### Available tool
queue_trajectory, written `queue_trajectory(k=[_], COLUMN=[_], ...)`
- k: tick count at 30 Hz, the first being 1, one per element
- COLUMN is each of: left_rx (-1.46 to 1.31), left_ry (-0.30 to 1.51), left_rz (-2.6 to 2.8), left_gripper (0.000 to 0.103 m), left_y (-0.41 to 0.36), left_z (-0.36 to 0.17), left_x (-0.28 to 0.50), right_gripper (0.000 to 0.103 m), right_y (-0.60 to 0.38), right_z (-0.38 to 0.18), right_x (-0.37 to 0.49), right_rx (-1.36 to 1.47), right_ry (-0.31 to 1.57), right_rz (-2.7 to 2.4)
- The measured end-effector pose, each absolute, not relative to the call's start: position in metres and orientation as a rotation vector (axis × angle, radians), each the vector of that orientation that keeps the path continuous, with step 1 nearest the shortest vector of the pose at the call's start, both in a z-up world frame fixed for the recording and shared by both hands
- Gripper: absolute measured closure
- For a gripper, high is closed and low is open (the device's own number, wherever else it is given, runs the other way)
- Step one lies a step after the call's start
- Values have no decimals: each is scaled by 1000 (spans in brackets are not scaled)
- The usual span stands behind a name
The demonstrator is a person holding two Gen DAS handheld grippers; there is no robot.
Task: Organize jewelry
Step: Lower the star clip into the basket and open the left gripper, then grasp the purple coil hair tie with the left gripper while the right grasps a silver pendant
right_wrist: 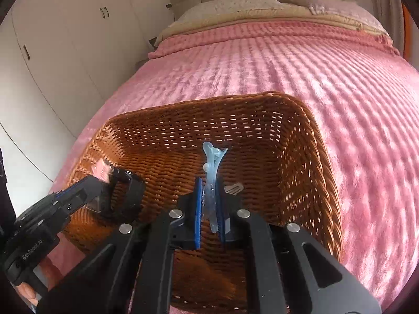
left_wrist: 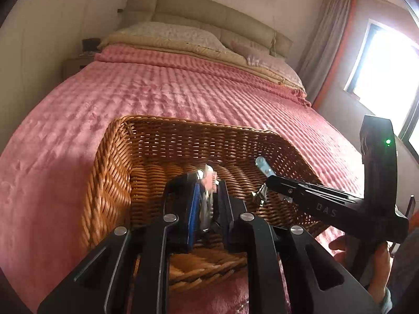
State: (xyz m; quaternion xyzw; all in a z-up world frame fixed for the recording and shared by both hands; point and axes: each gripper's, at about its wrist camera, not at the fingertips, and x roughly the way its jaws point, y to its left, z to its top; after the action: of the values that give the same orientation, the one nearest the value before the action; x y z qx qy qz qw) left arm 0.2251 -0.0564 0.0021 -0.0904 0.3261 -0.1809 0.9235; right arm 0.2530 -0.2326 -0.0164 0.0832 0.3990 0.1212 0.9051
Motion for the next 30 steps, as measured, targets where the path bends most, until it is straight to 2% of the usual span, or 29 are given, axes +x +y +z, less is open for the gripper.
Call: queue_trajectory(k=[1, 2, 6, 8, 9, 10, 13, 15, 23, 27, 30], left_rx=[-190, -197, -225, -240, -247, -248, -241, -241, -264, -283, -309], left_ry=[665, 660, 612, 587, 570, 560, 534, 531, 577, 636, 694], left_rz=[-371, -370, -399, -416, -425, -432, -450, -461, -496, -498, -500], left_gripper=[77, 74, 68, 59, 56, 55, 55, 51, 51, 52, 53], left_y=[-55, -53, -47, -43, -40, -39, -35, -33, -44, -50, -54], left_z=[3, 5, 24, 33, 38, 41, 48, 48, 18, -1, -10], left_x=[222, 219, 192, 174, 162, 153, 118, 97, 39, 38, 51], right_gripper=[90, 89, 82, 72, 63, 59, 59, 59, 59, 74, 76], right_y=[-234, -235, -240, -243, -245, -246, -249, -250, -240, -238, -236], right_z=[-14, -12, 4, 14, 18, 22, 29, 28, -3, -25, -35], right_x=[249, 248, 230, 213, 203, 190, 151, 121, 47, 42, 39], right_rx=[174, 177, 194, 194, 196, 198, 192, 186, 96, 83, 87], right_ry=[817, 811, 775, 749, 736, 719, 699, 703, 746, 802, 819], right_rz=[253, 254, 264, 262, 265, 272, 293, 310, 308, 347, 380])
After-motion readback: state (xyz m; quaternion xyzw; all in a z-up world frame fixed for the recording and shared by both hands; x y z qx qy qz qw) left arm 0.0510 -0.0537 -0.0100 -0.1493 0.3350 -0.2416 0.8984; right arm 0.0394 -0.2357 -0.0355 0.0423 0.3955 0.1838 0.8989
